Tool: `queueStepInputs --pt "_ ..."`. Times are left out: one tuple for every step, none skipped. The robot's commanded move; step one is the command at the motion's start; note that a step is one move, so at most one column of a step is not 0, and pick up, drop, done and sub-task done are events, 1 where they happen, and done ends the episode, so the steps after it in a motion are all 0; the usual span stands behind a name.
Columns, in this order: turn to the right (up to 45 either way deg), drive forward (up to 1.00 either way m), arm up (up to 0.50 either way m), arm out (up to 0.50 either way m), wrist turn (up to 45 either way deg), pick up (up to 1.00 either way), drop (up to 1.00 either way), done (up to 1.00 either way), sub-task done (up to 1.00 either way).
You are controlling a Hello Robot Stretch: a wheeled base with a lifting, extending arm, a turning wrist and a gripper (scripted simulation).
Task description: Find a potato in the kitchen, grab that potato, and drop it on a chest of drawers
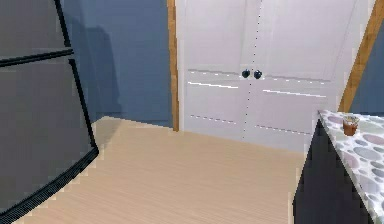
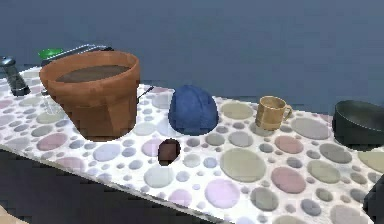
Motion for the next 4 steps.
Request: queueStepInputs --pt "0.0 0.0 0.38 0.0 0.0 0.0 0.0 0.0 0.0" --pt "0.0 0.0 0.0 0.16 0.0 0.0 0.0 0.0 0.0" --pt "0.0 0.0 0.0 0.0 45.0 0.0 0.0 0.0 0.0" --pt "0.0 0.0 0.0 0.0 45.0 0.0 0.0 0.0 0.0"
